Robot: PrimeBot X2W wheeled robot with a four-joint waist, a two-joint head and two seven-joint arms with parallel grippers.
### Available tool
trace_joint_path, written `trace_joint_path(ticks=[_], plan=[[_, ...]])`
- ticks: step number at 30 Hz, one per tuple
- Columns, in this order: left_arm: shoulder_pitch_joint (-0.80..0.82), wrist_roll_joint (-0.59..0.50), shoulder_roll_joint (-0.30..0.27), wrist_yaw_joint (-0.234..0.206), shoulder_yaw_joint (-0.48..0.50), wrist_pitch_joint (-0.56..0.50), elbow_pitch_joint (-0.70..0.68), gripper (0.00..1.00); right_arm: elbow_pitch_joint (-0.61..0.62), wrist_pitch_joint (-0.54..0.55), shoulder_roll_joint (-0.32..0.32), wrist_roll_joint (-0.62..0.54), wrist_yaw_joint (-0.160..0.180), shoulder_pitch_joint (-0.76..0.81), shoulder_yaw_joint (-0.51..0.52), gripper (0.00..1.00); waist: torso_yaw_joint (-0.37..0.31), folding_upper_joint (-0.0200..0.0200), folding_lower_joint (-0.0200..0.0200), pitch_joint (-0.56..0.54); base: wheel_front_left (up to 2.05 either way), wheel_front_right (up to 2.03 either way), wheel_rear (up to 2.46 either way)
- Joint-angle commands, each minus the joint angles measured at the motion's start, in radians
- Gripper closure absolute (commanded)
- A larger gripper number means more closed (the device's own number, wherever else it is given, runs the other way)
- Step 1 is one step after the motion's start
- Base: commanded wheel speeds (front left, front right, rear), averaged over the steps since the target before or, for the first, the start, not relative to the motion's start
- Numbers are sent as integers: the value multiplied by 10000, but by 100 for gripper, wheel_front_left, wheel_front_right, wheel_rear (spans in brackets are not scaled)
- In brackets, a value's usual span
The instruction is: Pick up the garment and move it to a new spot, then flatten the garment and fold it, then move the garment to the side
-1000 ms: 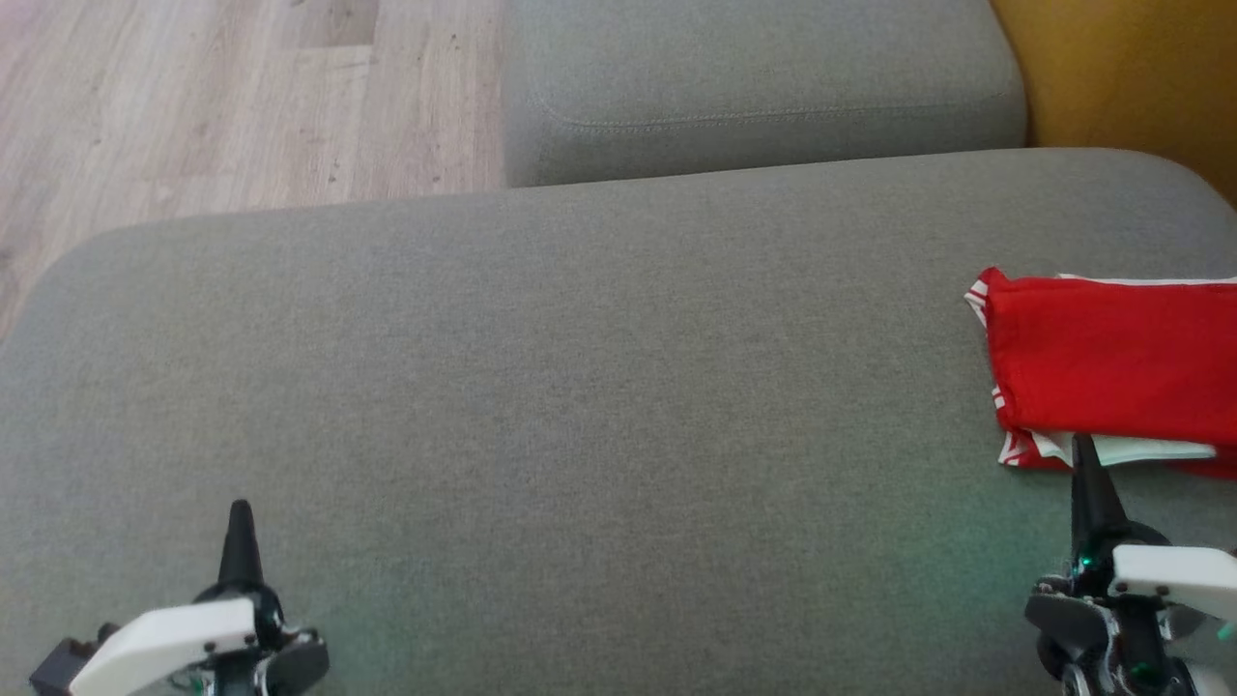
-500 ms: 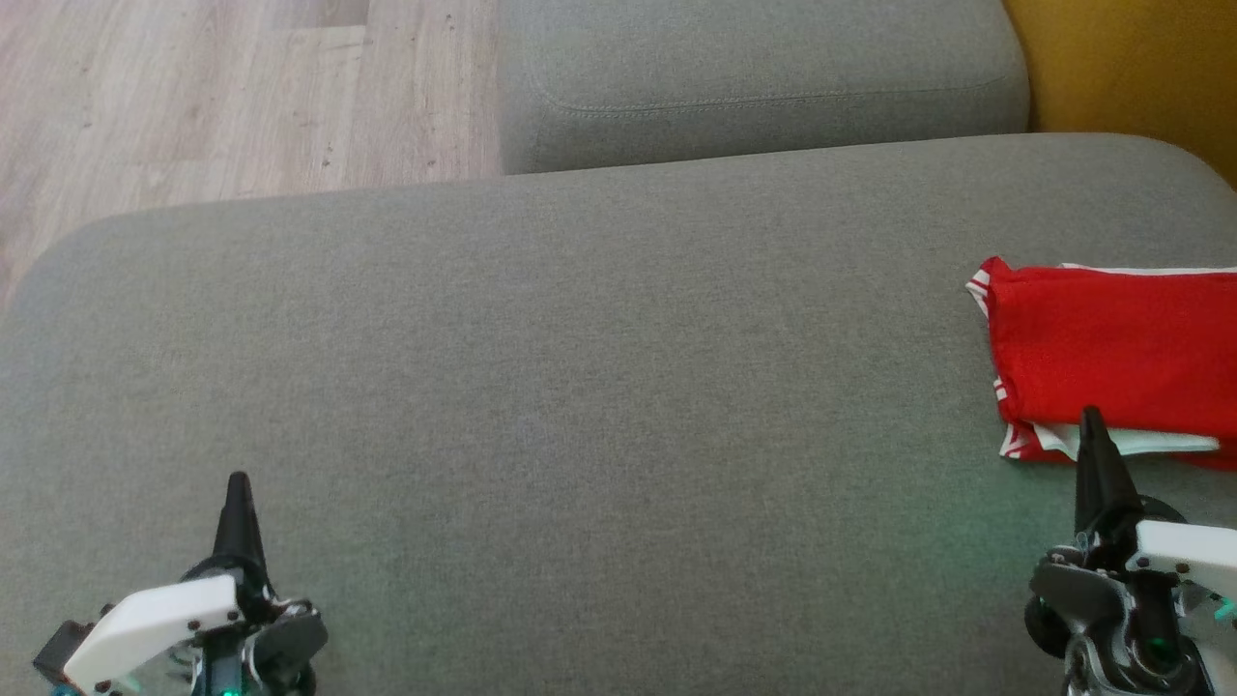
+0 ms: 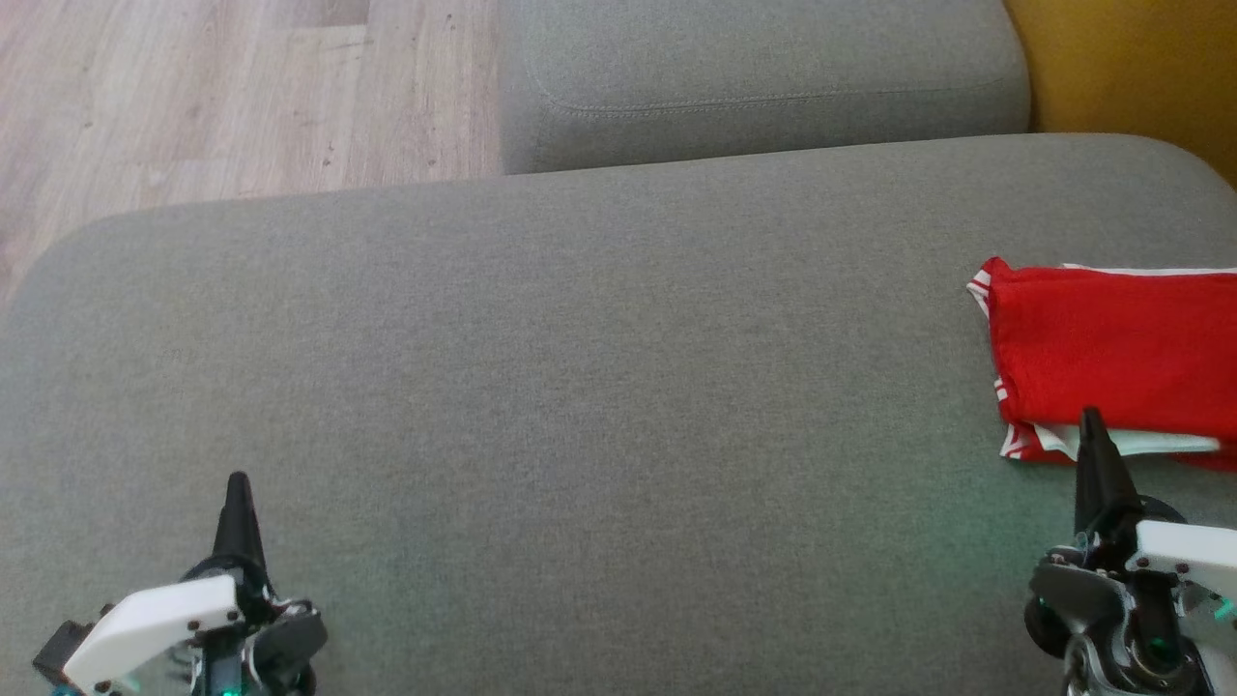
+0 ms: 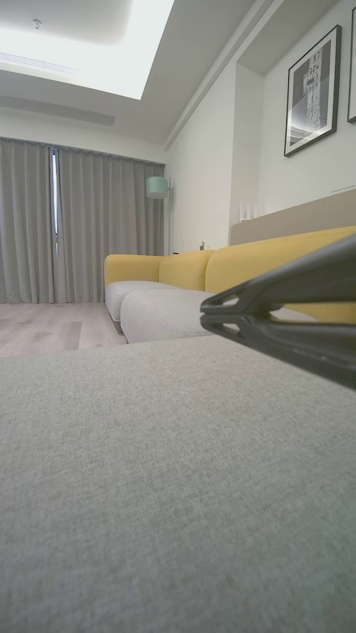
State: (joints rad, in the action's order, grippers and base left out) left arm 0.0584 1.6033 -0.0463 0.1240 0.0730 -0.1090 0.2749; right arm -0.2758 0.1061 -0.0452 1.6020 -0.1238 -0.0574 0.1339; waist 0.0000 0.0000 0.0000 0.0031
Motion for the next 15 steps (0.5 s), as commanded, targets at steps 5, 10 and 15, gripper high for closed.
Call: trace_joint_path(ticks=[5,10,15], plan=[[497,51,-39,67,410,-44,-295,100,311,68,-61,69,-69,-505,-205,100,0,0,0,0,0,0,0],[497,52,-39,67,410,-44,-295,100,311,69,-60,68,-69,-505,-204,100,0,0,0,0,0,0,0],[497,52,-39,67,410,-43,-295,100,311,70,-59,67,-69,-505,-203,100,0,0,0,0,0,0,0]])
